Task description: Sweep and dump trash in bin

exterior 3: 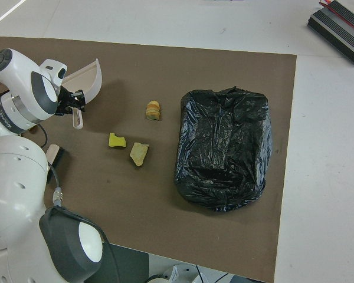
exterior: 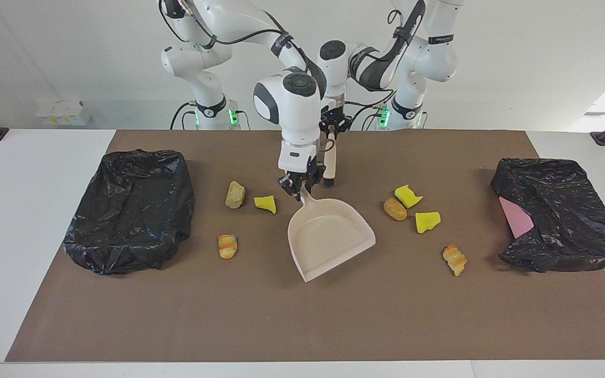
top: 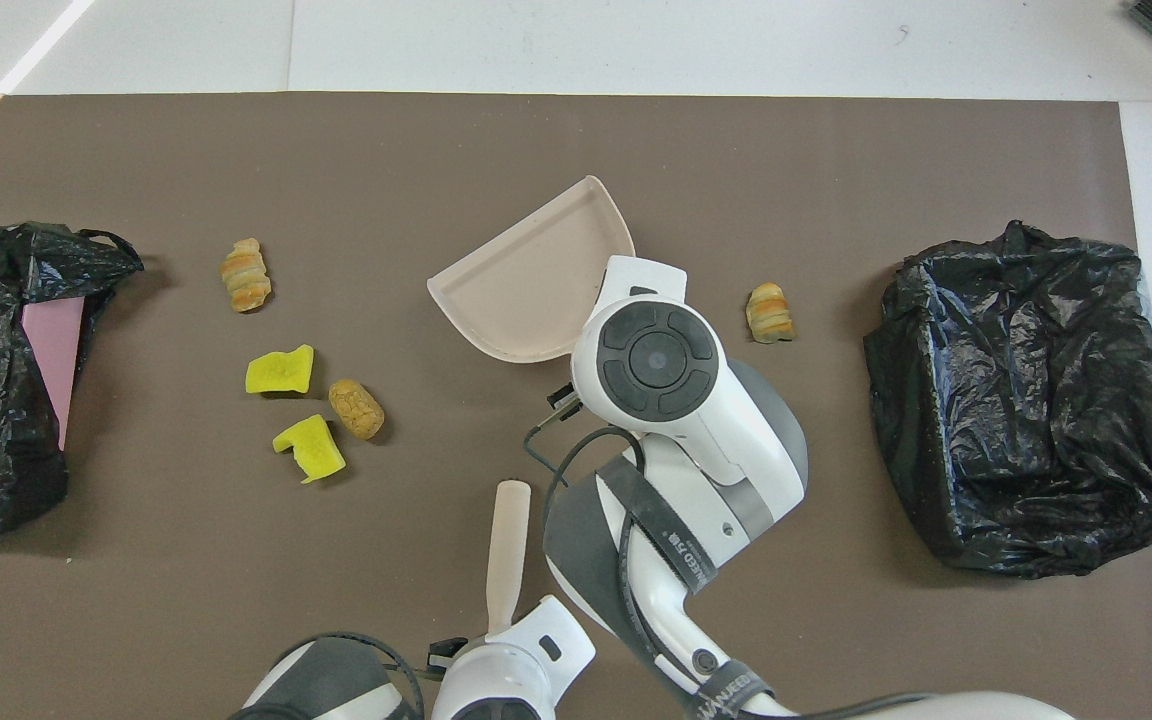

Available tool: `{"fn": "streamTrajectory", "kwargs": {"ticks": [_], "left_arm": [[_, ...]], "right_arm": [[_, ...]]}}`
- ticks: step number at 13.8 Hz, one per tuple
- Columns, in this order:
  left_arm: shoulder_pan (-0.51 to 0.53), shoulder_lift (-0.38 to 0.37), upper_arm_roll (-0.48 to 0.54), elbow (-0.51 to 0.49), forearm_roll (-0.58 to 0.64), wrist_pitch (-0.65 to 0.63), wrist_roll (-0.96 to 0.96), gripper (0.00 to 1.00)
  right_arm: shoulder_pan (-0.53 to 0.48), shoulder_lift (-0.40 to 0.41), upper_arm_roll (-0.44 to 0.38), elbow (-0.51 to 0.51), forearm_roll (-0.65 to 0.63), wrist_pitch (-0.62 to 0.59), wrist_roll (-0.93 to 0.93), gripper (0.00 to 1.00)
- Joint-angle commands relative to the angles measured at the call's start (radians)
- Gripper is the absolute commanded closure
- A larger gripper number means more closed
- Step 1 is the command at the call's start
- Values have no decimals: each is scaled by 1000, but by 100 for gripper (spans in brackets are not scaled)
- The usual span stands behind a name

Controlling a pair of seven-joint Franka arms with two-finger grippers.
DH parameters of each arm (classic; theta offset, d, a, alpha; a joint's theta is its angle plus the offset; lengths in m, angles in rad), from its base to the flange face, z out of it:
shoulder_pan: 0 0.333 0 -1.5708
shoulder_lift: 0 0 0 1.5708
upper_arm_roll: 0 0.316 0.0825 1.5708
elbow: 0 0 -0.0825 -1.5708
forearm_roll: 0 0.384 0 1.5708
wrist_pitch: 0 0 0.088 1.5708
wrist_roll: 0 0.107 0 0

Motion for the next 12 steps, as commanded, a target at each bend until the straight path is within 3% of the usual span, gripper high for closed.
{"fn": "streamTrajectory", "kwargs": {"ticks": [1,7,9,12], "left_arm": [[117,-38,-6,6,36,-33,32,100],[395,-33,-7,138,42,-128,204,100],[461,-24,-9,146,48,-122,212,100],[599,-21,-10,138,51,-118,216,100]], "right_arm": [[-30,3,9,10,-20,-11,-234,100],[-71,9,10,28,-15,-95,-642,100],[-73,17,10,59,-15,-161,-734,100],[-50,38,9,59,-38,-161,-839,100]]}}
